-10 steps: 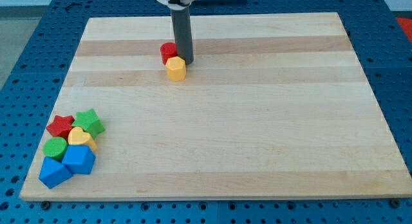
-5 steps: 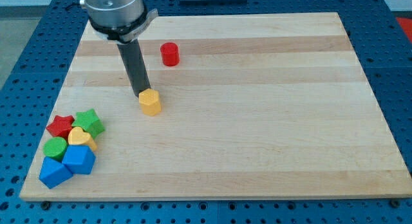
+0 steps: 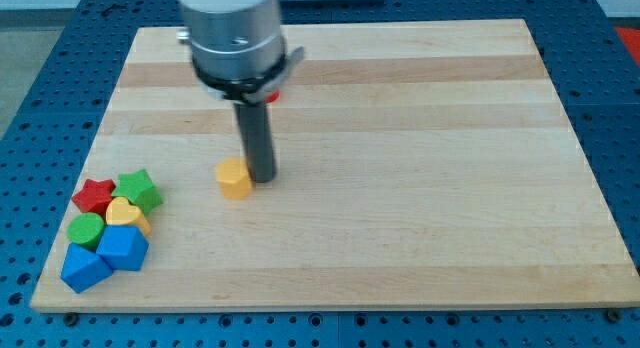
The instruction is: Slide the yellow hexagon towards the yellow heart
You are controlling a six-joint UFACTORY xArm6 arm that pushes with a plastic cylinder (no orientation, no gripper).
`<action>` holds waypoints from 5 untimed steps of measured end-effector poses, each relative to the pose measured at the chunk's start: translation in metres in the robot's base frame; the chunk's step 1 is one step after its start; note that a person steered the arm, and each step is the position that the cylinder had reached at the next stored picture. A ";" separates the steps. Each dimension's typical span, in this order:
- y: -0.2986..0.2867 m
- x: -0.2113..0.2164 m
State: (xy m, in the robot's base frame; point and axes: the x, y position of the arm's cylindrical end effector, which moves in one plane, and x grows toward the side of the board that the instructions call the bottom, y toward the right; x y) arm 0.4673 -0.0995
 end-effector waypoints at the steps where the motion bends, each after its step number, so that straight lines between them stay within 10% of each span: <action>1: -0.019 -0.015; 5: -0.017 0.010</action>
